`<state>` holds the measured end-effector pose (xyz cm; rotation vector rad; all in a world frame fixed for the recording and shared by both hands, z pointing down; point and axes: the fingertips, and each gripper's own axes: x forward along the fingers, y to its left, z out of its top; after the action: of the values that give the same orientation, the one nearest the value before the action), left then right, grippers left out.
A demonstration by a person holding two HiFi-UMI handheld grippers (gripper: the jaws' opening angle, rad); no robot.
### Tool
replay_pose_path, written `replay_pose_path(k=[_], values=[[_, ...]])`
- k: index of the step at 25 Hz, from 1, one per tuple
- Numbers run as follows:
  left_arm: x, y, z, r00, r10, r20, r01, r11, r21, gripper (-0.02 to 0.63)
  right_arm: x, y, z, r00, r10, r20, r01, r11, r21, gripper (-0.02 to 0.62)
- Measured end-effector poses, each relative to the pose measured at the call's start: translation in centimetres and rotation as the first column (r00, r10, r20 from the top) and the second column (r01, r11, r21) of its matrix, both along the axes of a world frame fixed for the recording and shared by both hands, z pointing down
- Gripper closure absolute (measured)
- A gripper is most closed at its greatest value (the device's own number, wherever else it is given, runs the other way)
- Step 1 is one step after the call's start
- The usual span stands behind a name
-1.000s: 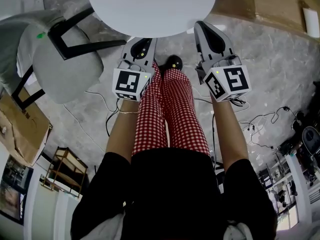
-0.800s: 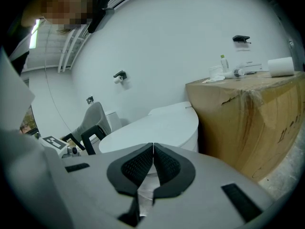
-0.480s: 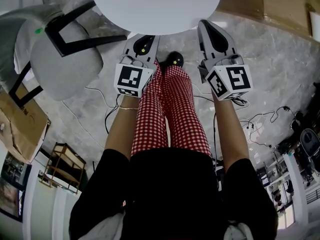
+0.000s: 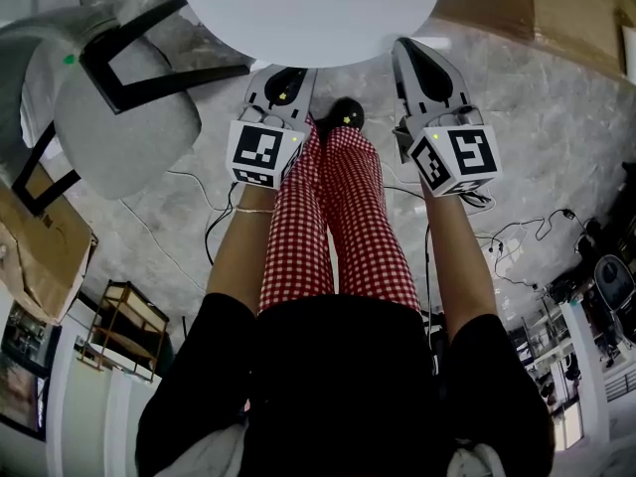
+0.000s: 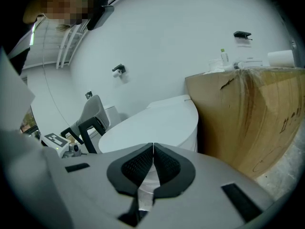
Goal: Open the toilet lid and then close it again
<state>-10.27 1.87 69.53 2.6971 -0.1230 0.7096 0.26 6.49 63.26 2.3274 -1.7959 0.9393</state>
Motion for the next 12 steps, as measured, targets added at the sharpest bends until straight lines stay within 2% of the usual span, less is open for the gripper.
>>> replay_pose_path(k=[12], values=[[-0.1, 0.3, 2.2, 0.999, 0.026, 0.024, -0.025, 0.999, -0.033, 0.603, -0.1, 0.3, 2.1, 1.000, 0.015, -0.011, -0.016, 0.999, -0.037, 0.575]])
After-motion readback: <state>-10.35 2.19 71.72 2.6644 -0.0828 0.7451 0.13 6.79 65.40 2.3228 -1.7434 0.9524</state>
